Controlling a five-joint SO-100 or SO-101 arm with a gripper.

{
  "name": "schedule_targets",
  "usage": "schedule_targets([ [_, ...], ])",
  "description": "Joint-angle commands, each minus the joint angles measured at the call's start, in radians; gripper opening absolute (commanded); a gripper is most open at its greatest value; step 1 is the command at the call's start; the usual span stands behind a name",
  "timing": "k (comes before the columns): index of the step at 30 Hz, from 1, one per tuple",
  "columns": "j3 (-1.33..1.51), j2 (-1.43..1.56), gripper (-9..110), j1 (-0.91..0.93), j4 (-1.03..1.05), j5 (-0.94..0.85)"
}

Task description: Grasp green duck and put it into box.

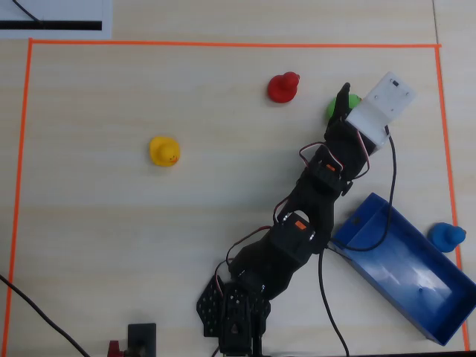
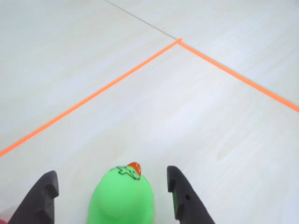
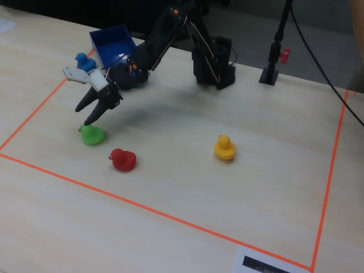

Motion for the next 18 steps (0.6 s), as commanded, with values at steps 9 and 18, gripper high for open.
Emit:
schedule_targets([
  [9,-0.123,-0.173,26,-0.060,-0.147,-0.170],
  [18,-0.143,-0.222,28,-0.066,-0.110,-0.215],
])
